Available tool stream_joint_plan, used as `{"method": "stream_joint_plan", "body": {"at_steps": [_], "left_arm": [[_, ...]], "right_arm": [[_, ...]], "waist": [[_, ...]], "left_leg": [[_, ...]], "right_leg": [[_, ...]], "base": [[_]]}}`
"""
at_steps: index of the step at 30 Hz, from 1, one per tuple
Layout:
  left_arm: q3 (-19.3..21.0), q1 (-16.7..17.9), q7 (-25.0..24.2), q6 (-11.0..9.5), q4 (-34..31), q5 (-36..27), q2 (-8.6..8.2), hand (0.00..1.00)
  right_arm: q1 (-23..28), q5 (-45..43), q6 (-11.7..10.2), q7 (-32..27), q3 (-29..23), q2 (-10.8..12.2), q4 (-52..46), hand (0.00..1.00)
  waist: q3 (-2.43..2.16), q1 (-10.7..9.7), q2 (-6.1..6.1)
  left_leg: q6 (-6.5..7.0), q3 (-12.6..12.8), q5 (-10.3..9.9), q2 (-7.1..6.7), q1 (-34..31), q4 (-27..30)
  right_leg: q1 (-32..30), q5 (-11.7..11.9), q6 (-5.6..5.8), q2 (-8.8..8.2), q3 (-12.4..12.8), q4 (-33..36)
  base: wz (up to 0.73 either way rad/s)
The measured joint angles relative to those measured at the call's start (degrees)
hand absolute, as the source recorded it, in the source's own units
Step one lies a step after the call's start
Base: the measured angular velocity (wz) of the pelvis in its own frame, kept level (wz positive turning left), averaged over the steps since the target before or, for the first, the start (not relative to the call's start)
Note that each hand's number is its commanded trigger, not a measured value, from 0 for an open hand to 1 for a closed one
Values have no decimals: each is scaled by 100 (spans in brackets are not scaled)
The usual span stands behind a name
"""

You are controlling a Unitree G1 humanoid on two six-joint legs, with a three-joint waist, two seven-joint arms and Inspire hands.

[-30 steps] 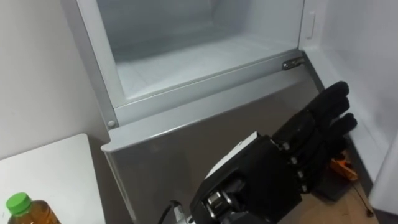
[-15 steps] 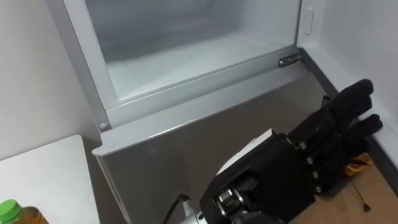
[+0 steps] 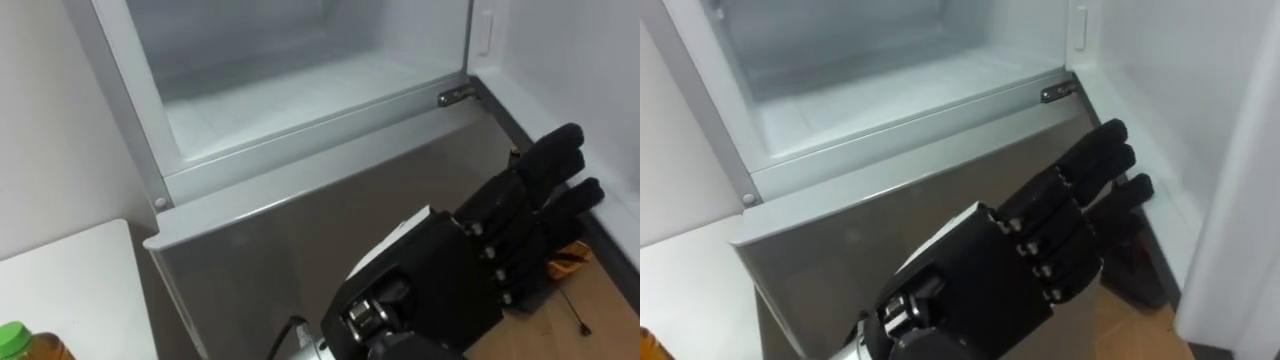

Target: Put the bottle in the upper fridge

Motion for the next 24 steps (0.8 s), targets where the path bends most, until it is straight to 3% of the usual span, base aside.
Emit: {"method": "stream_joint_plan", "body": {"at_steps": [2,5,8,10,11,13,16,18,24], "left_arm": [[0,110,8,-145,156,-57,-2,0],[0,385,-1,-180,263,14,46,0],[-36,867,125,61,821,712,302,0],[1,1188,160,212,1028,1124,538,0],[34,1283,156,215,1065,1216,569,0],[194,1647,162,219,1072,1692,668,0],[262,1786,165,151,1236,1975,701,0],[308,1980,288,127,1436,2002,715,0],[594,2520,662,-4,2221,2701,726,0]], "right_arm": [[6,-24,-3,-12,1,1,-19,0],[12,-30,-4,-23,-5,4,-7,0],[9,-46,-25,-25,5,40,1,0],[99,-23,-63,-27,3,72,4,0],[120,-23,-63,-35,-6,83,4,0],[148,-37,-68,-67,0,126,4,0],[171,-123,-81,-53,12,167,-3,0],[197,-232,-112,-60,110,163,-97,0],[323,-460,-141,-48,151,165,-265,0]], "waist": [[8,46,-31],[3,98,-91],[-4,189,-191],[31,376,-280],[26,415,-304],[-33,529,-385],[-75,757,-485],[-109,879,-478],[-93,1041,-470]], "left_leg": [[0,-11,0,6,18,-7],[0,-19,0,12,10,-11],[-1,-25,0,15,-13,-4],[-1,-50,1,14,-68,3],[-1,-66,1,11,-77,3],[-1,-181,1,-4,-105,10],[-3,-259,-1,-9,-160,10],[-3,-311,-1,-10,-160,12],[-15,-414,6,-8,-148,25]], "right_leg": [[-1,-1,-1,5,5,29],[4,-2,-3,12,-8,28],[1,-2,-4,8,-91,31],[-15,0,-8,-7,-172,31],[-18,0,-7,-17,-217,30],[-7,-2,-3,-32,-309,18],[9,-2,-2,-40,-409,28],[29,-1,-2,-39,-422,47],[100,-2,-3,-47,-607,28]], "base": [[-7],[3],[11],[17],[24],[27],[18],[6],[14]]}}
